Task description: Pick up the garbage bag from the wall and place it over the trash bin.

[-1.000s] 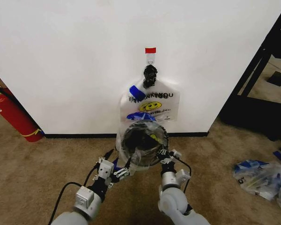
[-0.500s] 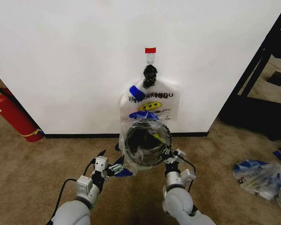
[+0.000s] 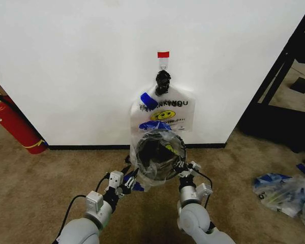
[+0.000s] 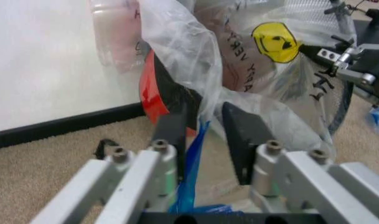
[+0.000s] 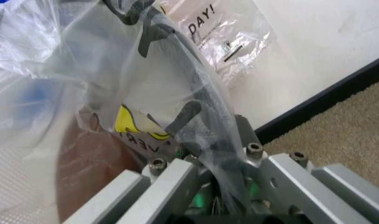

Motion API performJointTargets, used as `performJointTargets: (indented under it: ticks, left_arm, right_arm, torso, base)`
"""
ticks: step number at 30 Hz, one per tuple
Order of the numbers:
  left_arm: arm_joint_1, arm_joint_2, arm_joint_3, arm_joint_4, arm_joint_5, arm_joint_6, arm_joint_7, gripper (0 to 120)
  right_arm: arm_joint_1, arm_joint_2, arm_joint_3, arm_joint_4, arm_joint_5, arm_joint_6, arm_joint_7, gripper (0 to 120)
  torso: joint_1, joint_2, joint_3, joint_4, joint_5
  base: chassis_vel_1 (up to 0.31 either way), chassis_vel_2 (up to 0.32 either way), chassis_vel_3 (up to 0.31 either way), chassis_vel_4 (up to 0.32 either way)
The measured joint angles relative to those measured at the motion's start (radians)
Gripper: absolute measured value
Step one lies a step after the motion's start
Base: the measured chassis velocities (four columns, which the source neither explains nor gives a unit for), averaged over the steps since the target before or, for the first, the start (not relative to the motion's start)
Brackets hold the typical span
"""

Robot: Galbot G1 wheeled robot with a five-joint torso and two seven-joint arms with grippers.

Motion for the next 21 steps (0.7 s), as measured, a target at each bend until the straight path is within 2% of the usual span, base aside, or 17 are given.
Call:
performJointTargets:
  ticks: [2,5,12,21]
  left_arm:
    - [-0.002,0.000,0.000,0.000,-0.001,0.002,0.000,16]
    - [-0.011,0.001,0.000,0.005,-0.014,0.013,-0.002,0]
    - [-0.013,-0.009,-0.010,0.020,-0.019,-0.011,-0.032,0]
    - [-0.020,-0.043,-0.030,0.063,-0.006,-0.017,-0.171,0]
  right_arm:
    - [-0.001,-0.001,0.000,0.001,-0.001,0.000,-0.001,0]
    - [-0.008,-0.002,0.001,0.008,-0.006,0.001,-0.005,0]
    - [-0.008,0.004,0.001,0.008,-0.011,0.002,-0.007,0]
    - [-0.012,-0.002,-0.005,0.034,-0.003,-0.032,0.039,0]
  torso:
    - [0.000,0.000,0.000,0.0000,0.0000]
    - [0.000,0.000,0.000,0.0000,0.0000]
    - [0.000,0.000,0.000,0.0000,0.0000]
    - [0.000,0.000,0.000,0.0001,0.0000]
  base:
    - [0.000,0.000,0.000,0.000]
    - [0.000,0.000,0.000,0.000]
    - [0.000,0.000,0.000,0.000]
    - [0.000,0.000,0.000,0.000]
